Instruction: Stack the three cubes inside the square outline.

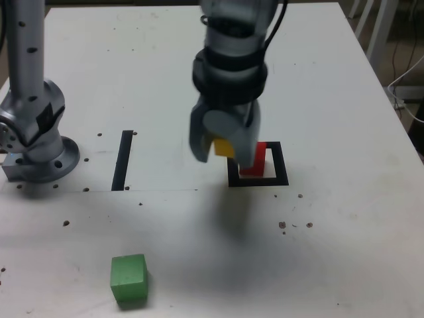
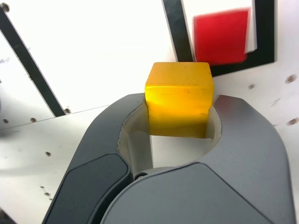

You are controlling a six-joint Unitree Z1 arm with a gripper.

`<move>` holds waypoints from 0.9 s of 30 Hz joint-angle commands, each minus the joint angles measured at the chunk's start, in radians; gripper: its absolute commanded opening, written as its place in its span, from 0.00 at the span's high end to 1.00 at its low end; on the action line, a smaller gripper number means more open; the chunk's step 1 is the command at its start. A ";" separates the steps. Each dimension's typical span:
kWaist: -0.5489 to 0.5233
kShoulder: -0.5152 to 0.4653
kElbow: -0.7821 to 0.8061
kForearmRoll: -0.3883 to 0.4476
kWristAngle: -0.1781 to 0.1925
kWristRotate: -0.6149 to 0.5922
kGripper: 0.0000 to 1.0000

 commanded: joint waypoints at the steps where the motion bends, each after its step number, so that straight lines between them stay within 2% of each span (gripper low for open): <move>1: 0.028 0.009 -0.022 0.007 0.001 0.006 0.71; 12: 0.130 0.048 -0.050 -0.001 -0.011 0.053 0.71; 27: 0.142 0.081 -0.069 -0.017 -0.037 0.049 0.71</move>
